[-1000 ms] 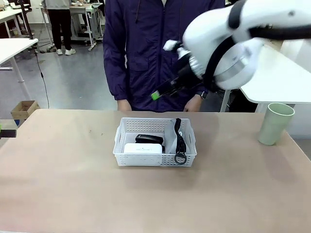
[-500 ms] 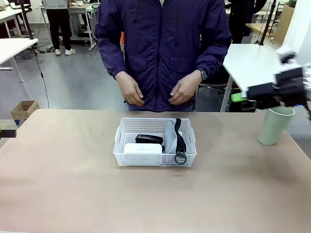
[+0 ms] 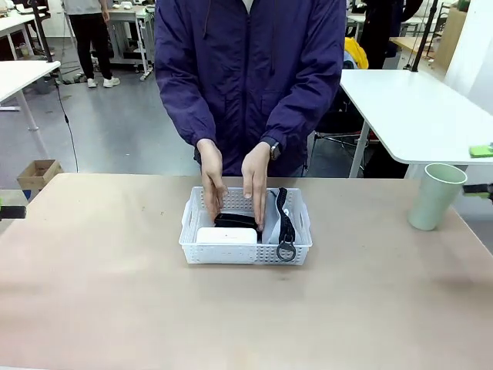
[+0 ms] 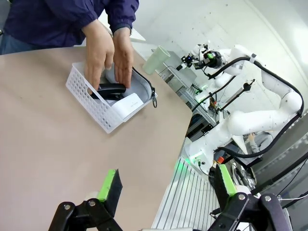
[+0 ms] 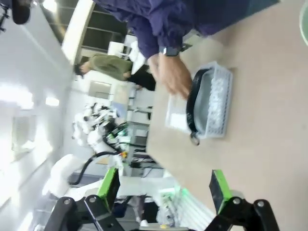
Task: Efficiently arrange items inside the basket to fit them all.
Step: Pick up the Stapler and place it inside the Organizing basket.
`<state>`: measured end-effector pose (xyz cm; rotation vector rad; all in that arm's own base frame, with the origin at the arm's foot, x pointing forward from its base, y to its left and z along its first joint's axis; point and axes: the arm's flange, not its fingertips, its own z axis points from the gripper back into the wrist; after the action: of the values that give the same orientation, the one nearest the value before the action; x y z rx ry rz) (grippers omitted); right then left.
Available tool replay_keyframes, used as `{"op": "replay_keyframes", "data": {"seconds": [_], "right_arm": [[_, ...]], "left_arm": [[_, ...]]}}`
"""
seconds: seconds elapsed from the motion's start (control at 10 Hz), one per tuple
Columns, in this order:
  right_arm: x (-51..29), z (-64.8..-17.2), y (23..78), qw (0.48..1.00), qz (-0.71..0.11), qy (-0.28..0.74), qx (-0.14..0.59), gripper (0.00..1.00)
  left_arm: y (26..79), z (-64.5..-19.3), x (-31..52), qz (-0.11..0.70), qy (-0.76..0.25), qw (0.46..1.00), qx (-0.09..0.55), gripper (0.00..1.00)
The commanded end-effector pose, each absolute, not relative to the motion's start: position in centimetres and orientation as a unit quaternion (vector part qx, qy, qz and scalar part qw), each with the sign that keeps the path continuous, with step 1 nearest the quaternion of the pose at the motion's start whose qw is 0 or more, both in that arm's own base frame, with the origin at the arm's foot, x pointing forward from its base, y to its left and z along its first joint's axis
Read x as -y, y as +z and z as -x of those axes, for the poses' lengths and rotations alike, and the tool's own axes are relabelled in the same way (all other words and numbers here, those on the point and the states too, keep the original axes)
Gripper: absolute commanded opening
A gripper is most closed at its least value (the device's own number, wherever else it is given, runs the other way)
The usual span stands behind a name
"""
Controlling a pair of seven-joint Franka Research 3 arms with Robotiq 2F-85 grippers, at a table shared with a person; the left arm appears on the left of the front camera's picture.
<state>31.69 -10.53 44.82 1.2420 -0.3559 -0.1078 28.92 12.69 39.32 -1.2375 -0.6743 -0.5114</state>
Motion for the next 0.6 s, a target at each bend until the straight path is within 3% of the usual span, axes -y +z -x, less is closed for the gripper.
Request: {"op": "replay_keyframes", "data": {"seconds": [0.0, 0.1, 0.2, 0.5], "right_arm": [[10.7, -28.0, 42.6, 0.801, -0.581, -0.054, 0.130, 1.00], [10.2, -27.9, 41.9, 0.827, -0.544, -0.067, 0.121, 1.00], [11.5, -30.6, 44.2, 0.792, -0.590, -0.052, 0.147, 1.00], [11.5, -30.6, 44.2, 0.792, -0.590, -0.052, 0.147, 1.00]], "left_arm": [[39.6, -28.7, -12.5, 0.564, -0.233, 0.731, 0.306, 1.00], [39.6, -28.7, -12.5, 0.564, -0.233, 0.731, 0.306, 1.00], [39.6, -28.7, -12.5, 0.564, -0.233, 0.731, 0.306, 1.00], [39.6, -28.7, -12.5, 0.564, -0.233, 0.731, 0.306, 1.00]]}}
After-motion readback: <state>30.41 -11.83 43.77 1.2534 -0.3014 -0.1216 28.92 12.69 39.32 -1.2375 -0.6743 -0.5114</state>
